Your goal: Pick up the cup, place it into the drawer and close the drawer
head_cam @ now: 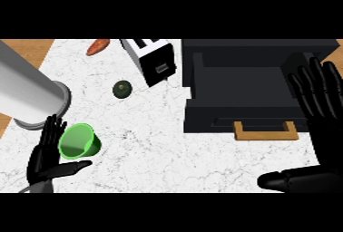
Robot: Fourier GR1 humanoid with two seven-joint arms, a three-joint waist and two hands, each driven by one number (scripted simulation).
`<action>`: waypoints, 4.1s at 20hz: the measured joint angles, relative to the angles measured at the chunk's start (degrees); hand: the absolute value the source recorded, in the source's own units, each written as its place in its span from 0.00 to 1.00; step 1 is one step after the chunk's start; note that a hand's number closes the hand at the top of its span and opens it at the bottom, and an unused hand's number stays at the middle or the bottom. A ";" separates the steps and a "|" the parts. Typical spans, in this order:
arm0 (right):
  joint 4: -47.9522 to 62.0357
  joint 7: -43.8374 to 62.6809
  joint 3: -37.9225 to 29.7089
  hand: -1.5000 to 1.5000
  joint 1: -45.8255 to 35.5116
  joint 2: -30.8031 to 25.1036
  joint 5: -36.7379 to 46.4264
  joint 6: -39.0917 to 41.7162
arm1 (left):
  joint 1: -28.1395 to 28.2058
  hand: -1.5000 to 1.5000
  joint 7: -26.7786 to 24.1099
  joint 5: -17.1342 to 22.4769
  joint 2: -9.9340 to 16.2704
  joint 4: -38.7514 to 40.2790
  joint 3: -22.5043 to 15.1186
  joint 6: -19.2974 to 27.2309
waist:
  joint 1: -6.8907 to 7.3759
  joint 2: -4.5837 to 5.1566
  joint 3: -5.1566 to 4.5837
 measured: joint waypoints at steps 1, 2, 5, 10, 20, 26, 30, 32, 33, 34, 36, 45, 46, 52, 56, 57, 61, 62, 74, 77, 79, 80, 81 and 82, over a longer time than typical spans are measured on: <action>-0.51 0.20 0.49 0.00 0.18 0.32 0.15 -0.18 | -1.00 0.00 -1.13 -0.16 0.23 2.27 0.04 -0.14 | -0.03 -0.01 -0.01; -0.41 -0.18 0.81 0.00 0.39 0.50 0.38 -0.07 | -1.63 0.00 -2.16 -0.45 0.29 4.01 -0.17 -0.10 | -0.02 -0.01 -0.02; 0.20 -0.77 0.24 0.00 0.71 0.34 0.17 0.34 | -1.57 0.00 -3.60 -0.43 0.95 5.50 -0.72 -1.11 | 0.05 -0.02 -0.02; 0.23 -1.11 1.07 0.00 1.00 1.16 1.23 -0.37 | -4.51 0.00 -7.89 -1.03 1.26 12.21 -1.03 -1.50 | -0.03 0.02 -0.04; -0.21 0.17 1.42 0.00 -0.10 1.27 1.34 -0.85 | -9.73 0.00 -9.30 0.93 2.16 20.50 -0.24 -3.06 | -0.17 0.06 -0.06; -0.98 1.06 1.63 0.00 0.21 1.23 1.39 -1.01 | -10.88 0.00 -8.71 1.92 1.58 22.33 -0.75 -6.50 | -0.21 0.06 -0.07; -1.06 0.49 1.43 0.00 0.91 1.05 0.83 -0.34 | -11.17 1.00 -8.71 2.66 1.66 23.57 -0.82 -9.13 | -0.31 0.11 -0.09; -0.68 0.57 1.34 0.00 0.42 1.09 0.86 -0.49 | -11.93 1.00 -8.76 2.88 1.34 23.88 -0.95 -9.87 | -0.38 0.17 -0.10; -1.21 1.05 1.47 0.00 0.53 1.06 0.85 -0.57 | -12.09 1.00 -8.51 3.08 1.27 23.56 -1.06 -10.29 | -0.35 0.14 -0.10; -1.36 1.24 0.84 0.00 0.57 0.74 0.22 -0.37 | -12.08 1.00 -9.05 2.95 1.03 23.56 -1.27 -10.38 | -0.42 0.15 -0.11; -0.88 0.51 1.06 0.00 0.70 0.95 0.65 -0.34 | -12.19 1.00 -10.01 2.82 0.93 23.27 -1.54 -10.35 | -0.42 0.18 -0.11; -0.57 1.22 -0.10 0.00 -0.62 0.09 0.11 -0.30 | -12.39 1.00 -14.32 2.86 -0.92 20.56 -1.47 -5.06 | -0.19 0.08 -0.08; -0.70 1.28 -0.47 0.00 -0.35 -0.25 -0.31 0.07 | -12.21 1.00 -14.80 3.06 -1.62 19.99 -1.34 -4.14 | -0.16 0.06 -0.06; -2.99 3.25 -0.18 0.00 -0.02 -0.26 -0.31 -0.54 | -10.53 1.00 -15.24 4.04 -4.70 12.96 -2.13 -1.12 | 0.24 -0.13 0.00; -2.49 2.63 -0.83 0.00 0.78 -0.47 -0.65 -0.09 | -9.21 1.00 -12.98 5.37 -5.98 5.37 -3.77 -1.77 | 0.53 -0.25 0.04; -2.30 2.41 -0.61 0.00 0.85 -0.25 -0.18 -0.30 | -8.83 1.00 -12.15 5.41 -6.43 2.82 -4.60 -1.77 | 0.64 -0.29 0.05; -1.72 1.23 -0.26 0.00 1.78 0.19 0.55 -0.20 | -6.77 1.00 -6.46 5.56 -7.61 -8.20 -8.10 -1.46 | 0.76 -0.32 0.07; -2.29 1.70 -0.34 0.00 1.97 0.22 0.29 -0.33 | -7.07 1.00 -4.56 5.87 -7.88 -10.61 -8.69 -1.26 | 0.71 -0.32 0.07; 0.25 0.34 -1.29 0.00 0.86 -0.33 -0.30 0.71 | -13.05 1.00 18.48 9.07 -12.29 -34.57 -15.52 8.84 | 0.26 -0.17 0.03; 0.37 -0.74 0.56 0.00 1.21 0.97 2.06 -0.25 | -17.34 1.00 22.67 8.91 -12.59 -36.60 -17.51 13.30 | 0.14 -0.13 0.02; 1.37 -2.58 0.31 0.00 2.14 0.97 2.12 0.41 | -19.70 1.00 24.80 8.53 -12.53 -37.09 -18.51 15.37 | 0.07 -0.11 0.01; 0.93 -2.62 0.50 0.00 2.84 1.05 2.20 0.51 | -20.83 1.00 25.89 8.17 -12.43 -37.40 -18.57 16.12 | 0.03 -0.10 0.02; 0.89 -1.48 0.21 0.00 1.46 0.80 1.98 0.12 | -22.70 1.00 26.04 7.92 -12.52 -36.11 -18.68 17.13 | -0.03 -0.07 0.03; 1.13 -2.00 -0.15 0.00 1.84 0.73 1.46 0.51 | -24.38 1.00 26.92 7.39 -12.50 -35.55 -18.71 17.91 | -0.07 -0.06 0.01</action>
